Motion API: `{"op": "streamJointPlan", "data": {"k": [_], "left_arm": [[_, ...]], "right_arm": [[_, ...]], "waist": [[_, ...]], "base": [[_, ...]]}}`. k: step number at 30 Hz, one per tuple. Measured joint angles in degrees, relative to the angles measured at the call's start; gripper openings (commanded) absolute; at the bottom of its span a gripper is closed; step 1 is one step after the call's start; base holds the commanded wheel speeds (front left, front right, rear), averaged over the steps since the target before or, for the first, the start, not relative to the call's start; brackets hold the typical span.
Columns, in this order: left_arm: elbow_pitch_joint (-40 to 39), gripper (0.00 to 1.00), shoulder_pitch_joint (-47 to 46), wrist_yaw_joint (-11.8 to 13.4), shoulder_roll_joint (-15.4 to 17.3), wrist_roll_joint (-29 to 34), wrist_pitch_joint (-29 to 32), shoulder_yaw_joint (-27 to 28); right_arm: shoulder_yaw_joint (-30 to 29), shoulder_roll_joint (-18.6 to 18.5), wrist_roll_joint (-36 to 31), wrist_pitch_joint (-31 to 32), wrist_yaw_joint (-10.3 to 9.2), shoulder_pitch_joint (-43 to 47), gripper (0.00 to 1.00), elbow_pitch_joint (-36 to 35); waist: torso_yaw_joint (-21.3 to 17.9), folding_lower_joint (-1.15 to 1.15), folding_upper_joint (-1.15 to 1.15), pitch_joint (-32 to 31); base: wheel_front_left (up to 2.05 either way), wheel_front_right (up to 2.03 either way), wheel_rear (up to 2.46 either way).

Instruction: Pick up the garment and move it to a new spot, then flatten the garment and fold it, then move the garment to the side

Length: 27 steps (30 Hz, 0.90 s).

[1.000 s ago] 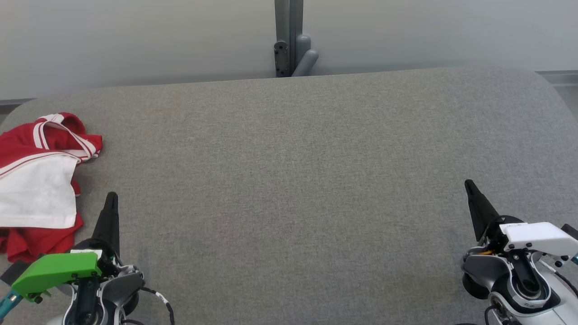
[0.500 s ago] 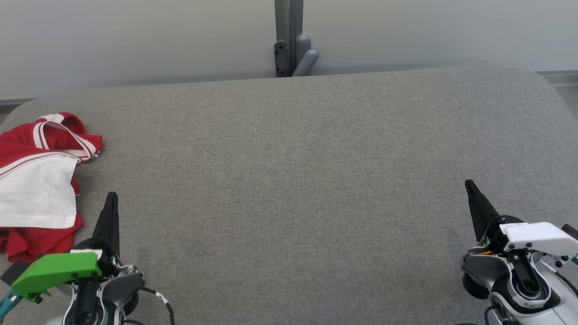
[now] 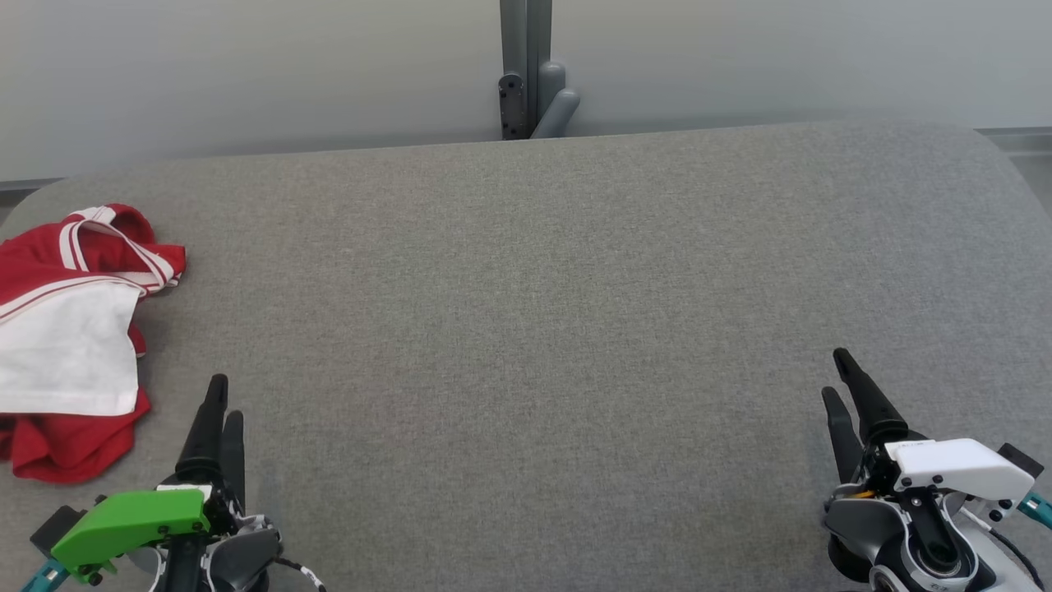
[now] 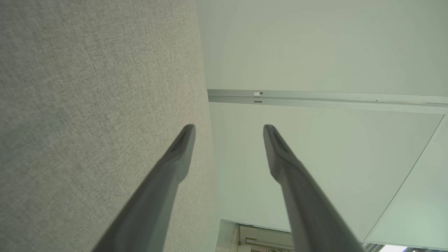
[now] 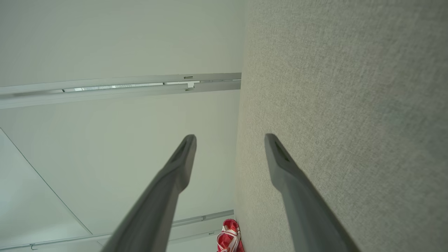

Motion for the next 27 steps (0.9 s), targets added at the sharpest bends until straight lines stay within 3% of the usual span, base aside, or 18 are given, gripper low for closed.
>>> {"op": "streamJointPlan", "data": {"k": [9, 27], "left_arm": [[0.67, 1.00, -0.03, -0.58, 0.08, 5.30, -2.26, -1.29], [2.09, 1.00, -0.12, -1.94, 0.08, 29.37, -6.69, -4.03]], "right_arm": [[-1.57, 1.19, -7.60, -0.02, 0.00, 0.02, 1.00, -0.16], [-5.41, 4.58, -35.84, -0.26, 0.00, 0.32, 1.00, 0.71]], "waist": [[0.01, 0.00, -0.05, 0.22], [0.01, 0.00, -0.08, 0.48]], "base": [[0.00, 0.00, 0.00], [0.00, 0.00, 0.00]]}}
